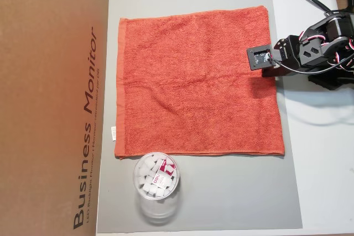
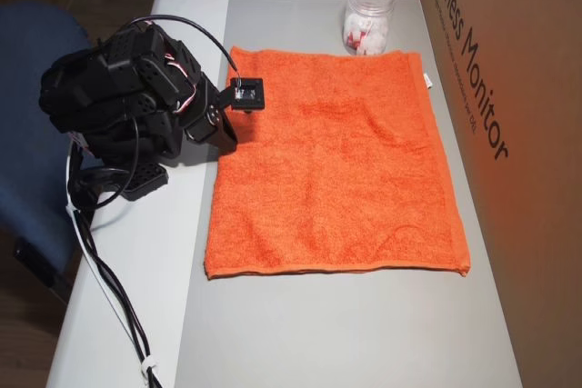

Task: Fold the blanket.

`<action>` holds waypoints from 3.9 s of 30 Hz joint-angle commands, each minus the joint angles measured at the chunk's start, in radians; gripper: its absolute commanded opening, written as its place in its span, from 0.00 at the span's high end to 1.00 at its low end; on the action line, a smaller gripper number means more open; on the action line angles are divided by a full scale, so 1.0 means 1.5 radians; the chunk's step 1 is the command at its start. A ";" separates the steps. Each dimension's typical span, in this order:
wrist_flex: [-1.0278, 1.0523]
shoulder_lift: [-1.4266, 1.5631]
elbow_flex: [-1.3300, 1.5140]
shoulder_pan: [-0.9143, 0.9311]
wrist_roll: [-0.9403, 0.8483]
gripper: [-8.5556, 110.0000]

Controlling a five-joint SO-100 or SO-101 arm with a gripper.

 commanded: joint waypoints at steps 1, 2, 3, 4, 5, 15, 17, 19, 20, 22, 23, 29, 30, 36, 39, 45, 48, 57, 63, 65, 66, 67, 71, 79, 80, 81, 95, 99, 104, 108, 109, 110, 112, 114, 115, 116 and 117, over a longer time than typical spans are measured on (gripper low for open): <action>0.002 0.006 0.006 -0.004 -0.004 0.93; 0.002 0.006 0.006 -0.004 -0.004 0.93; 0.002 0.006 0.006 -0.004 -0.004 0.93; 0.002 0.006 0.006 -0.004 -0.004 0.93; 0.002 0.006 0.006 -0.004 -0.004 0.93; 0.002 0.006 0.006 -0.004 -0.004 0.93; 0.002 0.006 0.006 -0.004 -0.004 0.93; 0.002 0.006 0.006 -0.004 -0.004 0.93; 0.002 0.006 0.006 -0.004 -0.004 0.93; 0.002 0.006 0.006 -0.004 -0.004 0.93; 0.002 0.006 0.006 -0.004 -0.004 0.93; 0.002 0.006 0.006 -0.004 -0.004 0.93; 0.002 0.006 0.006 -0.004 -0.004 0.93; 0.002 0.006 0.006 -0.005 -0.004 0.93; 0.002 0.006 0.006 -0.013 -0.004 0.93; 0.002 0.006 0.006 -0.013 -0.004 0.93; 0.002 0.006 0.006 -0.013 -0.004 0.93; -0.002 0.006 0.005 -0.013 0.001 0.93; -0.002 0.005 -0.043 -0.013 0.000 0.93; -0.002 0.004 -0.063 -0.011 0.003 0.93; -0.002 0.003 -0.071 -0.008 0.003 0.93; -0.002 0.003 -0.078 -0.006 0.003 0.93; -0.002 -0.032 -0.112 -0.003 0.005 0.93; -0.002 -0.178 -0.237 -0.004 0.006 0.93; -0.002 -0.189 -0.253 -0.004 0.006 0.93; -0.002 -0.201 -0.268 -0.006 0.006 0.93; -0.001 -0.329 -0.431 -0.014 0.007 0.93; 0.002 -0.363 -0.470 -0.015 0.007 0.93; 0.006 -0.403 -0.507 -0.018 0.007 0.93; 0.005 -0.425 -0.535 -0.042 0.007 0.93; 0.005 -0.430 -0.541 -0.050 0.007 0.93; 0.005 -0.434 -0.548 -0.059 0.007 0.93; 0.006 -0.439 -0.559 -0.073 0.007 0.93; 0.006 -0.442 -0.568 -0.081 0.007 0.93; 0.006 -0.442 -0.572 -0.085 0.007 0.93; 0.005 -0.442 -0.574 -0.088 0.007 0.93; 0.004 -0.442 -0.574 -0.088 0.007 0.93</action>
